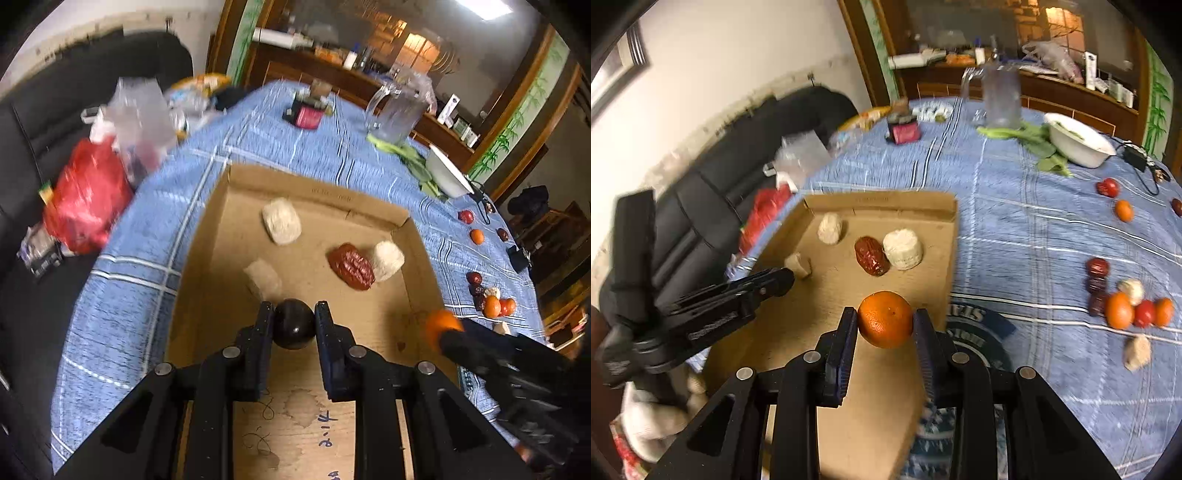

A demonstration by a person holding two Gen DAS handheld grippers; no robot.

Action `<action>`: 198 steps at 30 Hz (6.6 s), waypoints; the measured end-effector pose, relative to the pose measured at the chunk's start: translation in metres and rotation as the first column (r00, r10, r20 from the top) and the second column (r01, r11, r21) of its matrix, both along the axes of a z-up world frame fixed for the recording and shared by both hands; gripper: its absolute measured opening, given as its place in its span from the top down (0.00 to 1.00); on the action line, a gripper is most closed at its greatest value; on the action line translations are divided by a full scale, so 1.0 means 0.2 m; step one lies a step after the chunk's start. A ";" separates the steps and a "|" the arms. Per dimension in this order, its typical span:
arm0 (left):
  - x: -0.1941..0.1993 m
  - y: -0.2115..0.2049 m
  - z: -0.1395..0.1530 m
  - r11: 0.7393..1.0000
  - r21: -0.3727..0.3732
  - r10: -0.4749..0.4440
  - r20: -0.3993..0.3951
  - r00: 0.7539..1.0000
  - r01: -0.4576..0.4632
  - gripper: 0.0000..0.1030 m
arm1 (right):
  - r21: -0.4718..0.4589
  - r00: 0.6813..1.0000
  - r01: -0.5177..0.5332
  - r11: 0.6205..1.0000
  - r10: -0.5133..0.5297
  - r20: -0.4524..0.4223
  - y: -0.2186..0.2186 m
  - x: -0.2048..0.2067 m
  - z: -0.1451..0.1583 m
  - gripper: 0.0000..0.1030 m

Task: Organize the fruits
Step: 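Carry the plum and orange into the box and open both tools, then withdraw both tools from the box toward the fruit row, then move the left tool to a beige rice cake while the right tool approaches a mandarin orange, then close the left tool on the rice cake while the right tool grasps the orange, then carry the rice cake and orange into the box and open both tools, then withdraw both tools from the box back over the fruit row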

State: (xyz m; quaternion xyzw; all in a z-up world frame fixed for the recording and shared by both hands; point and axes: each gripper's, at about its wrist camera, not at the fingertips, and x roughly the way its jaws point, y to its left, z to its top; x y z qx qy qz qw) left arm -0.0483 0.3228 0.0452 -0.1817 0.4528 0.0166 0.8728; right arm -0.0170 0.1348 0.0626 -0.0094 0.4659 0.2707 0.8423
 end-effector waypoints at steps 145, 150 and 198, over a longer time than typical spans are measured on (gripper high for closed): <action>-0.15 -0.77 0.10 0.948 -0.157 -0.232 0.256 0.938 0.277 0.70 | 0.157 0.932 0.351 0.923 -0.361 0.035 -1.29 -0.21 0.12 0.69; -0.25 -0.43 0.17 0.988 -0.070 -0.113 0.246 0.963 0.134 0.70 | 0.151 0.971 0.225 0.963 -0.234 0.048 -0.92 -0.21 0.17 0.69; -0.39 -0.03 0.29 0.995 -0.082 0.080 0.221 0.972 -0.063 0.33 | 0.156 0.959 0.258 0.953 -0.272 0.076 -0.88 -0.27 0.16 0.42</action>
